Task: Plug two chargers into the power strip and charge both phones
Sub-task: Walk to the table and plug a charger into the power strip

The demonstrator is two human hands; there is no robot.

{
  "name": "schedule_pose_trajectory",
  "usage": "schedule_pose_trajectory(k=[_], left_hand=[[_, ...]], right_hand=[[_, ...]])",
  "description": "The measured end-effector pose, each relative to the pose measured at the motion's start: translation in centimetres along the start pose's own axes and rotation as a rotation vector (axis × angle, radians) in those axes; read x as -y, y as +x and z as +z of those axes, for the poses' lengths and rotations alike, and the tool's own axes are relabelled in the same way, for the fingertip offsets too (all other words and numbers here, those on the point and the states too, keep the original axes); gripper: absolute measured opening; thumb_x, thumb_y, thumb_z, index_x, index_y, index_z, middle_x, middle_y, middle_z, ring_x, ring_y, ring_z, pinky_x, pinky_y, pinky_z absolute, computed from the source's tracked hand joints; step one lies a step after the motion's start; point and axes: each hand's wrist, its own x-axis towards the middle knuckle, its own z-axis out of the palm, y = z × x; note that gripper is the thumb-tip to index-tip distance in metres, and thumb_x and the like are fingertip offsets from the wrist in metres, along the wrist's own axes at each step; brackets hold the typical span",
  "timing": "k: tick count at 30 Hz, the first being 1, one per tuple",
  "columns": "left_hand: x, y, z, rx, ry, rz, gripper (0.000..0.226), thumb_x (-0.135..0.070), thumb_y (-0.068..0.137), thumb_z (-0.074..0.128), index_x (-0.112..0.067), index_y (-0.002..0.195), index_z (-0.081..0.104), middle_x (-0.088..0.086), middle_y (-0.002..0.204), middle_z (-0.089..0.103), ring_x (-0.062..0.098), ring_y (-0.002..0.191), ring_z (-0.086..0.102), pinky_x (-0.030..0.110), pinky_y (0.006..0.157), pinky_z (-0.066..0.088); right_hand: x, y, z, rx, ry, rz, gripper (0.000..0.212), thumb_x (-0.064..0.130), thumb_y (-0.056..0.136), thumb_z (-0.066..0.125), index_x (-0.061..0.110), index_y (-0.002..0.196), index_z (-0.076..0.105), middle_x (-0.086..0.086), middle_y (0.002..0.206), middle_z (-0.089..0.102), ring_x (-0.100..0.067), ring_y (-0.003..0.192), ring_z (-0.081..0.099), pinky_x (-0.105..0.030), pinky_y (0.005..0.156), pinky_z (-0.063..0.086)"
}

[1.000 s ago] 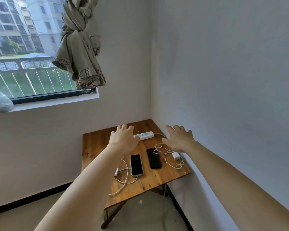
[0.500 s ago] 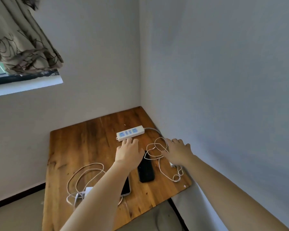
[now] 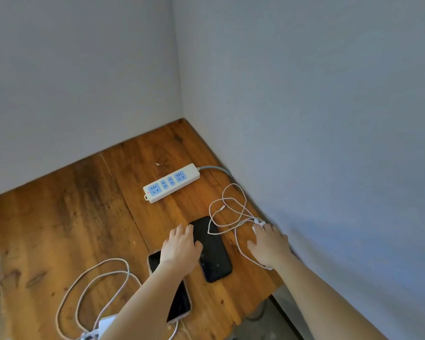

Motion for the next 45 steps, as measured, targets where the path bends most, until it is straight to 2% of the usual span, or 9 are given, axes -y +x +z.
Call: schedule_pose_trajectory(k=[11,17,20,24,28,31,34,39,45], left_hand=[[3.0,3.8,4.1,0.095,0.012,-0.032,0.063,-0.042,0.1,0.023,-0.017,0.152,-0.002,0.008,0.161,-0.004,0.025,0.147,-0.003,0.038,0.117,0.01],[2.4,4.3,3.9,0.148,0.099,-0.048,0.068,-0.049,0.098,0.02,-0.014,0.151,-0.004,0.013,0.16,-0.004,0.03,0.147,-0.002,0.04,0.117,0.01],[2.3,4.3,3.1,0.198,0.095,-0.059,0.068,-0.049,0.098,0.021,-0.016,0.151,-0.004,0.012,0.16,-0.004,0.03,0.147,-0.002,0.041,0.117,0.011],[2.6,4.6,1.9,0.254,-0.032,-0.068,0.064,-0.047,0.099,0.024,-0.022,0.152,-0.002,0.009,0.161,-0.001,0.028,0.147,0.001,0.04,0.117,0.013],[3.4,5.8,0.4,0.138,-0.153,-0.076,0.063,-0.041,0.099,0.03,-0.021,0.152,0.003,0.006,0.161,0.002,0.023,0.147,0.001,0.038,0.117,0.013],[4.4,7.3,-0.9,-0.01,-0.115,-0.072,0.066,-0.035,0.098,0.034,-0.019,0.152,0.0,0.006,0.16,-0.009,0.022,0.146,-0.01,0.038,0.118,0.008],[5.5,9.0,-2.0,-0.08,-0.008,-0.051,0.067,-0.032,0.099,0.031,-0.015,0.151,-0.008,0.007,0.158,-0.019,0.023,0.143,-0.021,0.04,0.116,-0.001],[5.5,11.3,-2.4,-0.081,0.1,-0.004,0.067,-0.026,0.1,0.029,-0.014,0.146,-0.019,0.005,0.156,-0.022,0.025,0.14,-0.026,0.043,0.111,-0.012],[4.2,13.3,-2.8,-0.027,0.139,-0.059,0.073,-0.011,0.097,0.045,-0.008,0.15,-0.005,0.014,0.16,-0.003,0.037,0.145,-0.001,0.047,0.116,0.013]], right_hand=[[0.1,3.6,3.2,-0.132,0.07,0.21,0.059,0.03,0.093,0.056,0.014,0.142,0.028,-0.01,0.137,0.05,-0.024,0.12,0.054,-0.032,0.093,0.051],[1.2,5.0,1.8,-0.114,0.027,0.229,0.046,0.041,0.087,0.06,0.013,0.122,0.05,-0.007,0.118,0.062,-0.023,0.104,0.059,-0.029,0.08,0.052],[3.7,5.8,-0.5,-0.023,0.403,0.298,0.046,0.043,0.082,0.064,0.011,0.113,0.055,-0.005,0.101,0.066,-0.021,0.087,0.063,-0.024,0.059,0.043],[8.9,7.3,-3.9,0.353,1.177,0.429,0.048,0.039,0.075,0.071,0.002,0.105,0.061,-0.009,0.079,0.058,-0.016,0.06,0.052,-0.022,0.049,0.038],[14.2,8.8,-5.9,0.491,1.854,0.397,0.039,0.028,0.076,0.074,0.009,0.108,0.063,-0.019,0.098,0.066,-0.022,0.073,0.059,-0.026,0.057,0.05],[17.3,10.4,-6.5,0.425,2.042,0.336,0.034,0.023,0.08,0.072,0.008,0.109,0.064,-0.02,0.096,0.074,-0.025,0.088,0.068,-0.026,0.064,0.057],[19.7,13.1,-6.4,0.288,1.846,0.27,0.03,0.018,0.081,0.072,0.006,0.106,0.062,-0.019,0.098,0.072,-0.025,0.096,0.068,-0.028,0.075,0.057],[20.2,16.7,-5.7,-0.019,1.272,0.238,0.015,0.028,0.083,0.069,0.017,0.086,0.061,-0.006,0.087,0.07,-0.013,0.077,0.066,-0.029,0.073,0.052],[19.1,18.0,-6.4,-0.157,0.883,0.013,0.018,0.029,0.08,0.071,0.019,0.089,0.06,0.002,0.077,0.067,-0.002,0.063,0.063,-0.017,0.052,0.044]])
